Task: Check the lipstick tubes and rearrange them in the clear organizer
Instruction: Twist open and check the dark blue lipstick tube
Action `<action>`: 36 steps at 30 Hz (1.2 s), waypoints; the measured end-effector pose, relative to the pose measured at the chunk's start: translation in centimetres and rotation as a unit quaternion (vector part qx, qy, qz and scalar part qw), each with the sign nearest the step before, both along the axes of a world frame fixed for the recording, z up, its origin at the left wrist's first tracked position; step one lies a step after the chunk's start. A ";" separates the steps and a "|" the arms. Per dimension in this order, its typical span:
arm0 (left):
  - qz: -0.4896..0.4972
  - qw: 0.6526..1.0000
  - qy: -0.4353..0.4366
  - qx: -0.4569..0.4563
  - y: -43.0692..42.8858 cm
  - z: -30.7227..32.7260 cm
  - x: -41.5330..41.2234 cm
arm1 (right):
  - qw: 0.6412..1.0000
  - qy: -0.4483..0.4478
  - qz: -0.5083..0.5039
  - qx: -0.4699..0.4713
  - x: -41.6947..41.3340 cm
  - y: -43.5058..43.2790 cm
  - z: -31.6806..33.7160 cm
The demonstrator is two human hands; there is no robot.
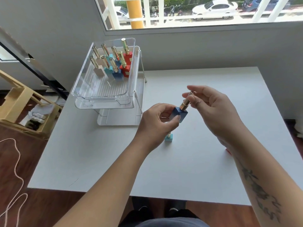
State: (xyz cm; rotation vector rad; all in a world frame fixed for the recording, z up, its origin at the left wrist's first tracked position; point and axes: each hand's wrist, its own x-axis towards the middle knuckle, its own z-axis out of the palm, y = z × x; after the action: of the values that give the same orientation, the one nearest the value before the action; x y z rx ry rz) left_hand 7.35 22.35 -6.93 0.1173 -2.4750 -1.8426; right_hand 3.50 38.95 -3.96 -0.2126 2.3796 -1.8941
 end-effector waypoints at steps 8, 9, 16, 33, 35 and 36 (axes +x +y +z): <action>0.001 1.000 -0.004 0.012 0.3 0.0 0.1 | 0.998 -0.022 -0.041 -0.043 -0.5 -0.1 0.1; 0.003 1.000 -0.005 0.013 0.2 -0.1 0.1 | 0.998 -0.030 -0.023 -0.044 -0.5 0.0 0.0; -0.005 1.000 -0.002 0.017 0.0 -0.5 -0.2 | 0.998 -0.030 -0.030 -0.051 -0.8 -0.8 0.1; -0.022 1.000 0.014 0.015 0.7 -0.7 -0.8 | 0.997 -0.018 0.005 -0.068 -1.2 -0.1 -0.4; -0.024 0.999 -0.002 0.024 0.7 -1.2 -0.8 | 0.998 -0.010 0.003 -0.062 -1.1 0.0 -1.0; -0.023 0.999 -0.012 0.028 0.8 -1.6 -0.7 | 0.999 -0.010 0.006 -0.053 -1.0 0.1 -1.3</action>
State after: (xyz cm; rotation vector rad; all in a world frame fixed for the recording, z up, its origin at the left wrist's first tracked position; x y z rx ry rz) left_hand 6.66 23.19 -8.53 0.0861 -2.4630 -1.9396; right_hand 2.48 39.05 -5.29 -0.2134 2.2621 -2.0097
